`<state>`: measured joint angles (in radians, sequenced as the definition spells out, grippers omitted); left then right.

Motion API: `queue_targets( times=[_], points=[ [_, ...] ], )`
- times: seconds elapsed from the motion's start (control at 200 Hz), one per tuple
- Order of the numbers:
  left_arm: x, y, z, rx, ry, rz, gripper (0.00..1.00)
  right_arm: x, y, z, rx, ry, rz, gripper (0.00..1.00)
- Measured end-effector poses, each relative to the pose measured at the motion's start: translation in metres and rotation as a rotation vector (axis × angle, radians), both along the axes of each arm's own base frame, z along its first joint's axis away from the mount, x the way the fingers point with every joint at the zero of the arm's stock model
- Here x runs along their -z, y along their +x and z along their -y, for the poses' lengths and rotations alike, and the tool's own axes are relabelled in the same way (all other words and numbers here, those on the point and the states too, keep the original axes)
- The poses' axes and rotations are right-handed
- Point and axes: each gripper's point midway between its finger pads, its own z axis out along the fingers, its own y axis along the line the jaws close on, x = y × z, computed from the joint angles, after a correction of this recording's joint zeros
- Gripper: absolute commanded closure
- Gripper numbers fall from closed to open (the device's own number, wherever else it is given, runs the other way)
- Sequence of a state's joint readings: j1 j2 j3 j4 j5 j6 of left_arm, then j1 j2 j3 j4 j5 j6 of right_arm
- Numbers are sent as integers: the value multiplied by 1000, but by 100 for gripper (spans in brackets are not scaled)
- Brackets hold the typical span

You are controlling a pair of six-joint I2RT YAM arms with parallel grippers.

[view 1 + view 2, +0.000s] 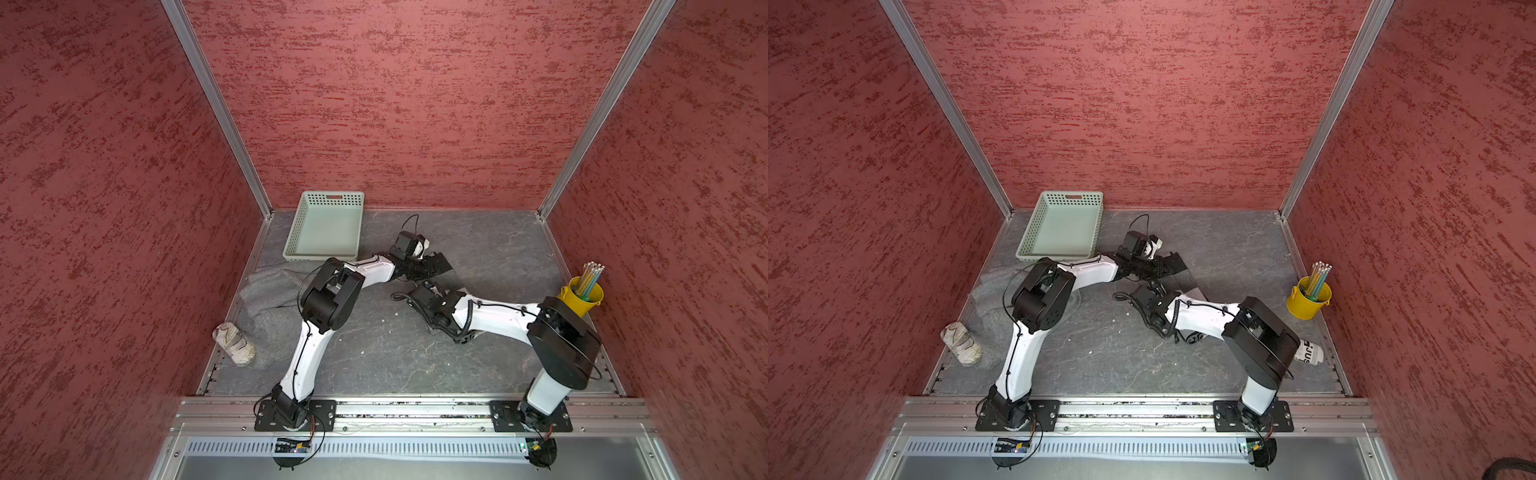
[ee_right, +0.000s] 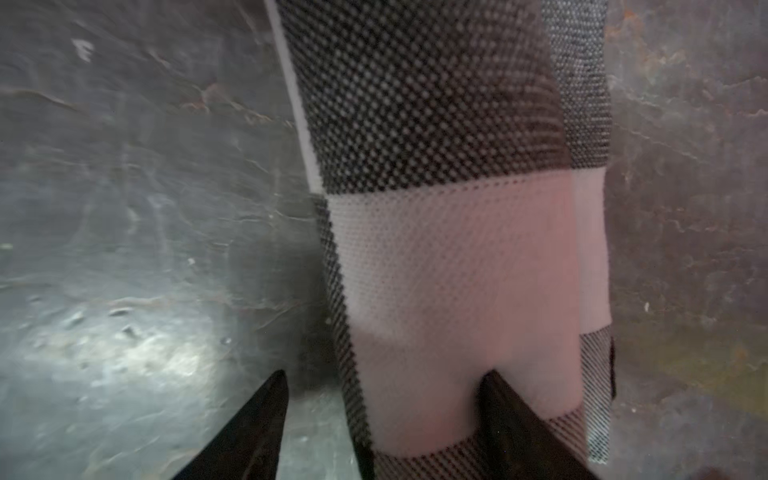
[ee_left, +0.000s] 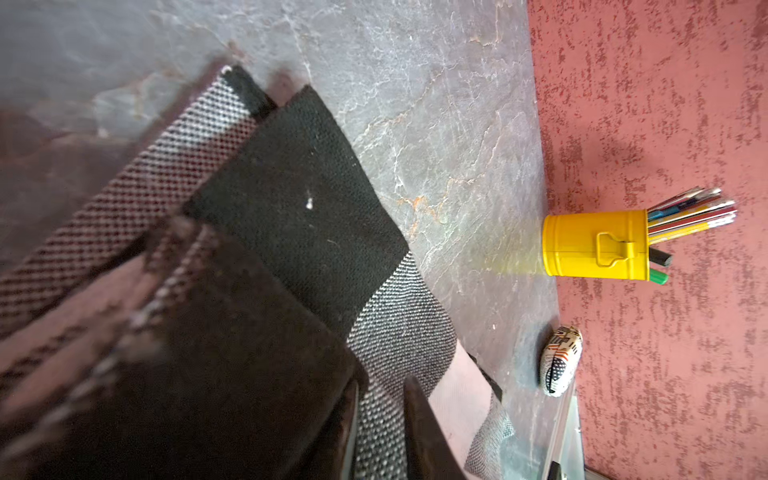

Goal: Roll up the scarf and place it into the basket
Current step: Roll the scarf at the center of the board.

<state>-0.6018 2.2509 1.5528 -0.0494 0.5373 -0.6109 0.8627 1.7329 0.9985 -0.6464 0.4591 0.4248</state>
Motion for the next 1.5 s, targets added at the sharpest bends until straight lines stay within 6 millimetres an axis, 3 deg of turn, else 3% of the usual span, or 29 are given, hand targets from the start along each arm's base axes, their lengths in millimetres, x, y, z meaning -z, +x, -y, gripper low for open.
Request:
queue_targets(
  times=[0.1, 0.225, 0.356, 0.461, 0.561, 0.646, 0.737, 0.832, 0.967, 1.253, 1.348, 1.438, 1.498],
  points=[
    [-4, 0, -4, -3, -8, -2, 71, 2, 8, 8, 18, -7, 14, 31],
    [-20, 3, -20, -32, -15, 8, 67, 3, 19, 21, 71, 14, 15, 55],
    [-54, 11, -54, -97, -30, 54, 67, 0, 30, 28, 127, 76, 12, 80],
    [-87, 15, -84, -165, -36, 116, 66, -3, 30, 21, 139, 150, -11, 91],
    [-115, 13, -110, -219, -32, 188, 66, -6, 30, 5, 142, 264, -56, 92],
    [-130, 6, -121, -241, -19, 234, 66, -13, 26, -22, 134, 425, -111, 92],
    [-132, -5, -125, -239, -4, 250, 66, -21, 16, -49, 122, 594, -194, 92],
    [-121, -14, -125, -226, 26, 241, 66, -27, 3, -63, 122, 726, -281, 90],
    [-106, -28, -115, -186, 63, 214, 68, -27, -9, -62, 158, 847, -384, 89],
    [-89, -51, -90, -112, 103, 191, 70, -25, 2, -48, 244, 1061, -502, 86],
    [-91, -56, -97, -134, 121, 197, 68, -23, 8, -45, 263, 1117, -547, 84],
    [-93, -63, -111, -188, 133, 187, 66, -22, 15, -41, 278, 1166, -584, 77],
    [-93, -68, -120, -221, 131, 166, 60, -22, 21, -36, 294, 1201, -597, 75]
  ],
)
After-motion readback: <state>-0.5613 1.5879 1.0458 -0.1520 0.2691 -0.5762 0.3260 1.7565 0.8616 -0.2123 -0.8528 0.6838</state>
